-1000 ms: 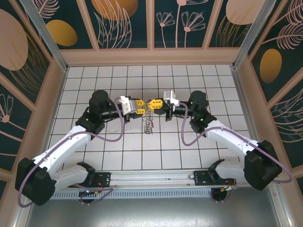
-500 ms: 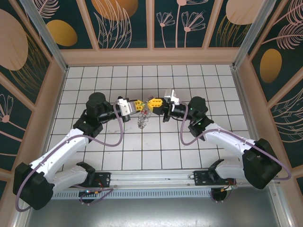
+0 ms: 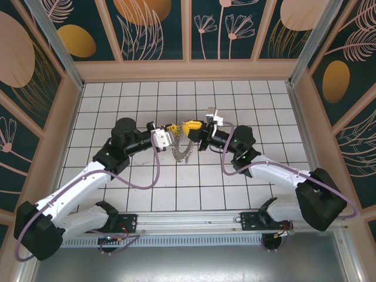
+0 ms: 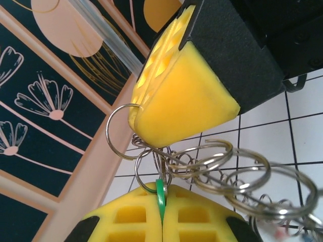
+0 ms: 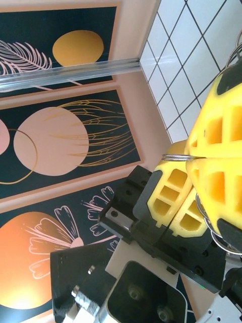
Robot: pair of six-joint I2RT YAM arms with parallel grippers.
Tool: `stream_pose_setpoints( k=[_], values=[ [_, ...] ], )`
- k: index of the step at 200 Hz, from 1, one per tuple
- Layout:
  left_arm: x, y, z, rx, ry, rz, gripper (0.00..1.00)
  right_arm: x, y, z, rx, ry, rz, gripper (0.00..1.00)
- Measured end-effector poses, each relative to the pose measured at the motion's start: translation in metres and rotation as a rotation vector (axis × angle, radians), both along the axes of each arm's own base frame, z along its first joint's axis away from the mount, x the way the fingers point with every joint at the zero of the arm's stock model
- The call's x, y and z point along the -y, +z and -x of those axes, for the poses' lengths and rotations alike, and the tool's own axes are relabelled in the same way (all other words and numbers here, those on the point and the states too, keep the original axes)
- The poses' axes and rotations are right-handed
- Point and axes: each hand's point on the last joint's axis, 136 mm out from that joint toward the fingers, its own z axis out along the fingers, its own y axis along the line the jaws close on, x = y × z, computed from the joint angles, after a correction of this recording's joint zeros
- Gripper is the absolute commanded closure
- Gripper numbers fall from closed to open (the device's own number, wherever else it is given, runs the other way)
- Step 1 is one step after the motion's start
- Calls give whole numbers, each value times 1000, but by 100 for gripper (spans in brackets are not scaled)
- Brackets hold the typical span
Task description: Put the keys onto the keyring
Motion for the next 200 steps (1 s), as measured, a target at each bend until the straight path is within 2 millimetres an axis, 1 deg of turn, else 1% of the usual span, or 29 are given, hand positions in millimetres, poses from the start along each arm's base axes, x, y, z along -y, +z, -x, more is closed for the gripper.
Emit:
stream_pose_setpoints(
  k=[38,99,149,164,191,200],
  values=[
    [-10,0,-2,74,63,-45,100,-6,-7,-3,-12,-11,49,100],
    [-16,-13,-5,185,74,-190,100,-15,-19,-3,-34,17,159,100],
    [-21,-10,-14,287,98,-274,100,-21,-24,-2,-69,61,261,100],
    [-22,-7,-18,315,110,-295,100,-23,-27,0,-79,83,293,100],
    [-20,5,-22,373,119,-313,100,-24,-35,4,-99,115,350,100],
    [-20,4,-23,384,118,-324,100,-24,-36,5,-101,121,358,100]
  ],
)
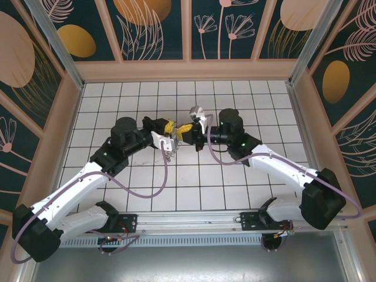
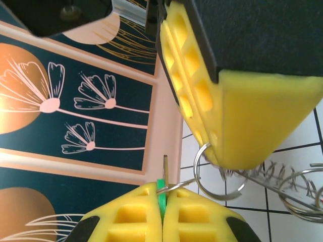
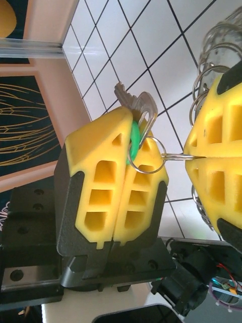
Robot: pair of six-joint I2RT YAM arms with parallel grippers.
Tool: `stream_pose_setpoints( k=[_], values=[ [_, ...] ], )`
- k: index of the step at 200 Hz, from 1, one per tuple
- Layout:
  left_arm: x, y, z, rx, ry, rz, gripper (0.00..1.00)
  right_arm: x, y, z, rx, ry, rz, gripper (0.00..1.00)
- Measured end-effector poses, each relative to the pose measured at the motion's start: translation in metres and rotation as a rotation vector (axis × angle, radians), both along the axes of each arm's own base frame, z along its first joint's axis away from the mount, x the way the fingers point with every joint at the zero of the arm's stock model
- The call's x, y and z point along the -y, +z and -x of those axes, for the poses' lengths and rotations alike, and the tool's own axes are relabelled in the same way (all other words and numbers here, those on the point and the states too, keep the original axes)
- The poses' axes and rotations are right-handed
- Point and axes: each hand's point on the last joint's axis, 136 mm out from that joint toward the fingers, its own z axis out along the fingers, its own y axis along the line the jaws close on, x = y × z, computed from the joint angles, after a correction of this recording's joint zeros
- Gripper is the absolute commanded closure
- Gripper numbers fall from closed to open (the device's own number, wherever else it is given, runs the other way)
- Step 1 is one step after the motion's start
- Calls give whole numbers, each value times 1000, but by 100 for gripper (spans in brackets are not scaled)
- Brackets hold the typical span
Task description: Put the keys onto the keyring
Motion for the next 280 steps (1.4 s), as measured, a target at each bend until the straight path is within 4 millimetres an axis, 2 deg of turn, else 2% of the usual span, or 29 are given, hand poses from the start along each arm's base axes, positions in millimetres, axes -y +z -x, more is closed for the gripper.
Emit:
stream_pose_setpoints(
  k=[42,61,85,100,128,158,186,235,259,280],
  values=[
    [1,-4,-2,31,-6,-44,100,3,-6,-1,-5,-3,27,100],
    [2,-3,-1,52,-22,-61,100,3,-6,-1,-5,-3,28,84],
    [4,4,-3,98,-39,-83,100,7,-3,-1,0,-8,28,73],
    [6,13,-8,131,-45,-92,100,13,1,-2,13,-17,20,66],
    [13,39,-22,207,-48,-113,100,35,8,-8,62,-58,9,62],
    [18,72,-39,320,-44,-180,100,74,12,-19,128,-155,-1,60],
    [19,99,-58,423,-24,-256,100,104,3,-30,170,-254,20,58],
    [28,147,-88,571,-12,-368,100,112,-30,-29,192,-272,66,57],
    [29,157,-97,613,-3,-413,100,114,-31,-27,224,-279,61,57],
    [28,155,-102,611,-1,-435,100,116,-24,-26,269,-290,47,57]
  ],
)
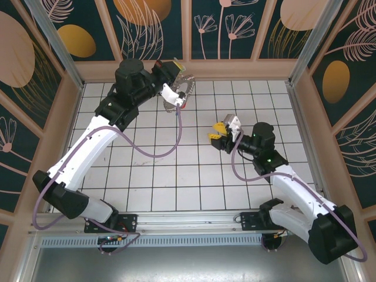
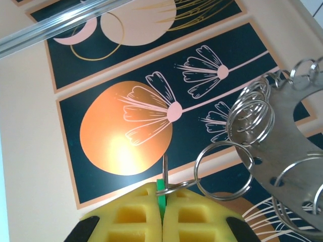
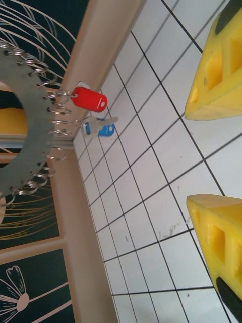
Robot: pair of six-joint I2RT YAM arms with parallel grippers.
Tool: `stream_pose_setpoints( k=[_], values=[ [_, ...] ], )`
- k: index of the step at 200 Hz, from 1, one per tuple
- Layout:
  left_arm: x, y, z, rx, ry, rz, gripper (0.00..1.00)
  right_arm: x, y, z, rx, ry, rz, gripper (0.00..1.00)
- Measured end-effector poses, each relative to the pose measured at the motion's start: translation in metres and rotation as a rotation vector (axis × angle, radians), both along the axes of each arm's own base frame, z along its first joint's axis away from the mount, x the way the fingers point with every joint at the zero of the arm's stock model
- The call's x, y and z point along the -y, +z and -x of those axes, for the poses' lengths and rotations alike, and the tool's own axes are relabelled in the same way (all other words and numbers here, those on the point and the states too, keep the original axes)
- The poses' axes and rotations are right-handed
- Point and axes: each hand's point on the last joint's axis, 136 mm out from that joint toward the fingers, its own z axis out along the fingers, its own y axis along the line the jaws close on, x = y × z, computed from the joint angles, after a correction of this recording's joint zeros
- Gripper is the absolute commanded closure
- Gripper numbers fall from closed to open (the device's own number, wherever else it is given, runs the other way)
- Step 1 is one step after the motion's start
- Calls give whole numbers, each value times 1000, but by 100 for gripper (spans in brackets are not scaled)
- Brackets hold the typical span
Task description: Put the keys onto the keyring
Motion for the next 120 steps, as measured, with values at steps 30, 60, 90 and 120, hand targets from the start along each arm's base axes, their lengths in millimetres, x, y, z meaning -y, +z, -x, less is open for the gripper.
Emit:
stream_pose_setpoints(
  k=[30,60,90,120],
  values=[
    [-2,-10,-1,-46,6,8,100,3,8,0,39,-10,-11,57],
    [-2,-47,6,-177,-3,48,100,4,7,0,42,-15,-12,57],
    [-5,-106,18,-346,7,64,100,5,7,0,43,-17,-12,56],
    [-10,-157,36,-496,5,88,100,5,7,0,48,-17,-8,56]
  ],
)
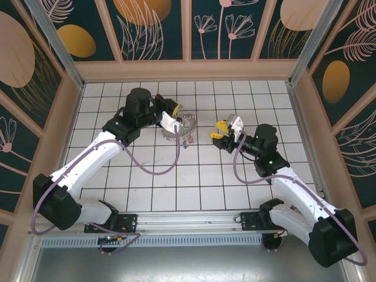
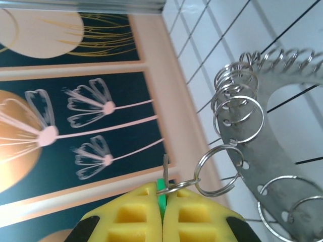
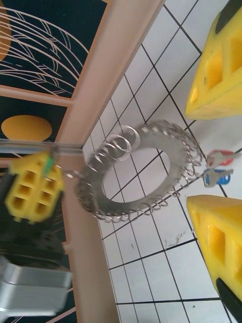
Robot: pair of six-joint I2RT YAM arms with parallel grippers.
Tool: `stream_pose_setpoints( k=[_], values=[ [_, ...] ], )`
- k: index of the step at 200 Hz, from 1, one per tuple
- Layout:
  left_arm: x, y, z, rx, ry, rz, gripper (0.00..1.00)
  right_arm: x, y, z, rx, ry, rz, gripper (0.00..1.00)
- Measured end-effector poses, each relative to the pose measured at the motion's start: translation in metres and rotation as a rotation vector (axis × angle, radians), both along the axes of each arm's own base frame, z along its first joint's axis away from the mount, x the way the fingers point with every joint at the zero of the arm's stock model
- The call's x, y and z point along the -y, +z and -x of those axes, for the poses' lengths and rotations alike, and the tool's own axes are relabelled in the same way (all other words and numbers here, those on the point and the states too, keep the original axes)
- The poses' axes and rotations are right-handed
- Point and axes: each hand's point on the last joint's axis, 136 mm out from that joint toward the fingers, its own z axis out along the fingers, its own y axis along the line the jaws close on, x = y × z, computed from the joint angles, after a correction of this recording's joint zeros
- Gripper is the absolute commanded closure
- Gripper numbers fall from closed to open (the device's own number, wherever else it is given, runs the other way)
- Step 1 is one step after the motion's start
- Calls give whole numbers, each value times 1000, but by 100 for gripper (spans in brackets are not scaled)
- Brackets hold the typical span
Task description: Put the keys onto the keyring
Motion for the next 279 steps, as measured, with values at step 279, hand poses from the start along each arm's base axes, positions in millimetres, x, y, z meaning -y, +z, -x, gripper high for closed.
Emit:
stream_pose_setpoints(
  k=[279],
  values=[
    [-44,-188,-43,-528,236,165,100,26,-24,-13,-16,5,102,54]
  ],
)
